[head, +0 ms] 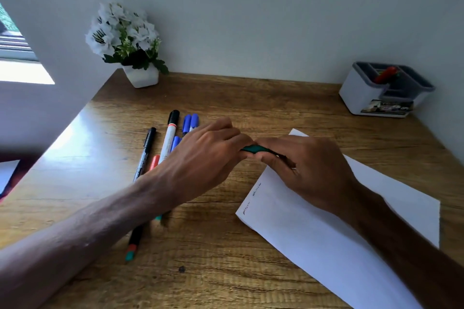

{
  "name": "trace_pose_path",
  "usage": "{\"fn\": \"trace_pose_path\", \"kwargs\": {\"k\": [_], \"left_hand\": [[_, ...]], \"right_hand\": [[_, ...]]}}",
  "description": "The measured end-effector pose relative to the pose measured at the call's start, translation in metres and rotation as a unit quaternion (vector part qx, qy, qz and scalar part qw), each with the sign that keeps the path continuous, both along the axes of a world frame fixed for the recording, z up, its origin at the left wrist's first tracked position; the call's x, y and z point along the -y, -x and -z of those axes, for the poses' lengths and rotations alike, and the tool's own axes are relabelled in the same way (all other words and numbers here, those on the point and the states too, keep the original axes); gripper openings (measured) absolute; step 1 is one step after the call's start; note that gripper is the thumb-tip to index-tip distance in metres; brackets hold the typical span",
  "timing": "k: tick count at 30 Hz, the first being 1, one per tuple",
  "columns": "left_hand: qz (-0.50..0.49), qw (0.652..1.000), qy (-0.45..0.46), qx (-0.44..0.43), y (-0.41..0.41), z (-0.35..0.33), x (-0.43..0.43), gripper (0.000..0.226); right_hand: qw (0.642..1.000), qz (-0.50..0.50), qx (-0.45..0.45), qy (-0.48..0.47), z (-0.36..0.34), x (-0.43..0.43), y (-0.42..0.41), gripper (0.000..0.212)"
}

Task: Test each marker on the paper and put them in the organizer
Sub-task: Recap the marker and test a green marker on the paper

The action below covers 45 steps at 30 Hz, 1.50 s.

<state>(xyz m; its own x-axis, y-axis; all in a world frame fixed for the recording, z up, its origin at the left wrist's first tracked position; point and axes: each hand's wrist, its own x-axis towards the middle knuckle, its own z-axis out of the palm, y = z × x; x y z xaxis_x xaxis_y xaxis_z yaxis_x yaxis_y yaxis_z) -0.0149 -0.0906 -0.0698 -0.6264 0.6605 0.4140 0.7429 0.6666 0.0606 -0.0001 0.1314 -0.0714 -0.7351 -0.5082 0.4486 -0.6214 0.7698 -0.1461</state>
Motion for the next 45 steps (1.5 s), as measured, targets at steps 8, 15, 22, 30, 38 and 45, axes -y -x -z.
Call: {"fn": "trace_pose_path", "kwargs": {"k": [8,15,22,30,38,45], "left_hand": [[-0.023,0.995,-0.079,0.063,0.000,-0.005,0.005,0.026],[0.063,0.958,-0.098,0.262,-0.008,-0.006,0.000,0.036],[0.071,0.944,-0.016,0.321,-0.008,-0.007,0.000,0.080],[0.055,0.965,0.028,0.256,-0.019,-0.013,-0.003,0.067],[0.059,0.977,0.018,0.203,-0.030,-0.012,-0.011,0.085],[0.073,0.968,0.032,0.237,-0.032,-0.011,-0.010,0.082]], "right_hand": [[0.936,0.040,0.192,0.292,-0.006,-0.019,0.009,0.026],[0.741,0.012,0.379,0.553,-0.016,-0.025,0.012,0.030],[0.691,0.097,0.373,0.612,-0.004,-0.007,0.010,0.011],[0.753,0.084,0.370,0.537,-0.024,-0.015,-0.020,0.023],[0.767,0.049,0.412,0.490,-0.002,-0.009,-0.062,0.013],[0.792,0.027,0.404,0.457,-0.003,-0.012,-0.059,0.015]]}}
